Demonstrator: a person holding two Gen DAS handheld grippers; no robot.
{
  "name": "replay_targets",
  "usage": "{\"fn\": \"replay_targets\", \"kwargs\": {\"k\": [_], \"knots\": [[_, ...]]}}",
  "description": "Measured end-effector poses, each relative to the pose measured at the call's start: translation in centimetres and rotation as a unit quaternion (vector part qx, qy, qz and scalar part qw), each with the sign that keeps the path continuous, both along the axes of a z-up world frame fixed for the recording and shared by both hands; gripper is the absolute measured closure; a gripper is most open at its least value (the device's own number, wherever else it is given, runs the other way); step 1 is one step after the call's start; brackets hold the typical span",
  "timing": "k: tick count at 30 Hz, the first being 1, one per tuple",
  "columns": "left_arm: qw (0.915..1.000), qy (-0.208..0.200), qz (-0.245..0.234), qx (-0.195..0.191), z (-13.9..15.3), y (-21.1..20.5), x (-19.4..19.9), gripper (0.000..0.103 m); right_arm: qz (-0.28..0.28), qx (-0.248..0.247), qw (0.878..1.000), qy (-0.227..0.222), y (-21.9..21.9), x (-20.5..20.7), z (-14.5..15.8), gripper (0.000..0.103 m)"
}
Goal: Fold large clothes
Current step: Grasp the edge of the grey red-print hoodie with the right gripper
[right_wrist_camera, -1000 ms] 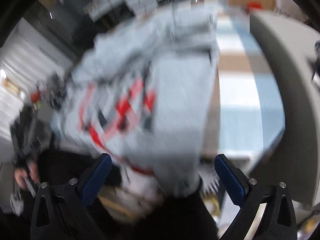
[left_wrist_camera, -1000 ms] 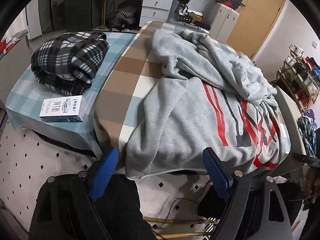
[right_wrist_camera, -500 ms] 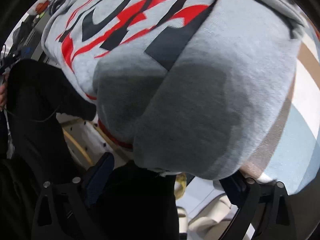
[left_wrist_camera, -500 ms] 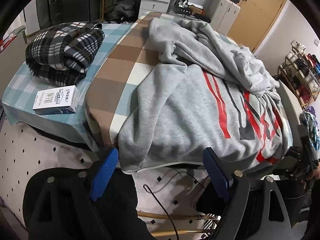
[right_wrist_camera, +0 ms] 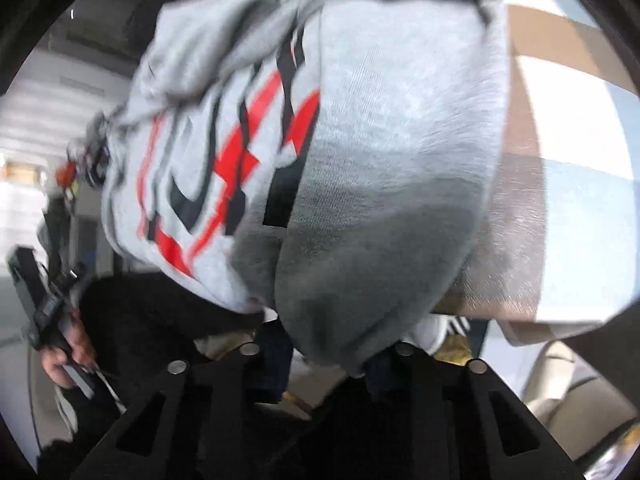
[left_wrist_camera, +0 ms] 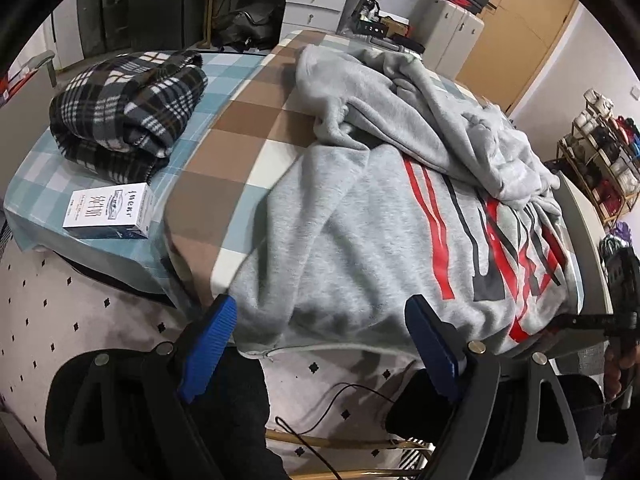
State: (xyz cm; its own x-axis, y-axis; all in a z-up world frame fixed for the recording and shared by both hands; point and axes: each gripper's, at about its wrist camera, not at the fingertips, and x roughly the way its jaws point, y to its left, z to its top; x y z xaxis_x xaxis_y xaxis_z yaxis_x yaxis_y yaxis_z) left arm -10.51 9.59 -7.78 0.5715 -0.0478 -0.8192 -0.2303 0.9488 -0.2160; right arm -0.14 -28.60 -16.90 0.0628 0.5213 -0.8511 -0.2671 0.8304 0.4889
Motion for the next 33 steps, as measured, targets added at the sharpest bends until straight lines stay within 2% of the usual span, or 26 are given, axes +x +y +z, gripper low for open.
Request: {"fn": "replay_targets", "kwargs": {"k": [5,10,13,18,22,27,29,33], "knots": [[0.9999,0.0,0.011,-0.008,0.1,1.1,0.1,0.02,-0.032,0.076,0.996,-0.017,-2.7,-0.2,1.6,0.081],[0.9994,-0.02,0.007,0.028,0.6,0.7,0.0,0.02,-0.041,0.133,0.989,-0.044,-5.4,-0.3,3.9,0.081],[0.999,-0.023,0.005,0.038,0.6,0.5,0.3,0.02,-0.053,0.183,0.98,-0.063,-6.5,0.6,5.3,0.082],[0.9992,-0.021,0.0,0.035,0.7,0.4,1.1,0.02,-0.078,0.258,0.957,-0.107,-5.1,2.2,7.8,0.082],[0.9991,-0.023,0.0,0.036,1.0,0.4,1.7,0.02,-0.094,0.276,0.948,-0.129,-2.8,5.2,9.6,0.082],[0.9995,-0.011,0.016,0.026,0.4,0.5,2.8,0.02,-0.131,0.286,0.938,-0.145,-1.2,8.9,9.7,0.082],[0.9997,-0.004,0.022,0.008,-0.3,0.2,2.5,0.02,-0.158,0.28,0.937,-0.14,-1.8,10.2,8.9,0.082],[0.9981,0.003,0.033,-0.052,-3.0,-1.5,-0.5,0.02,-0.187,0.267,0.934,-0.145,-3.1,10.7,7.2,0.082]]}}
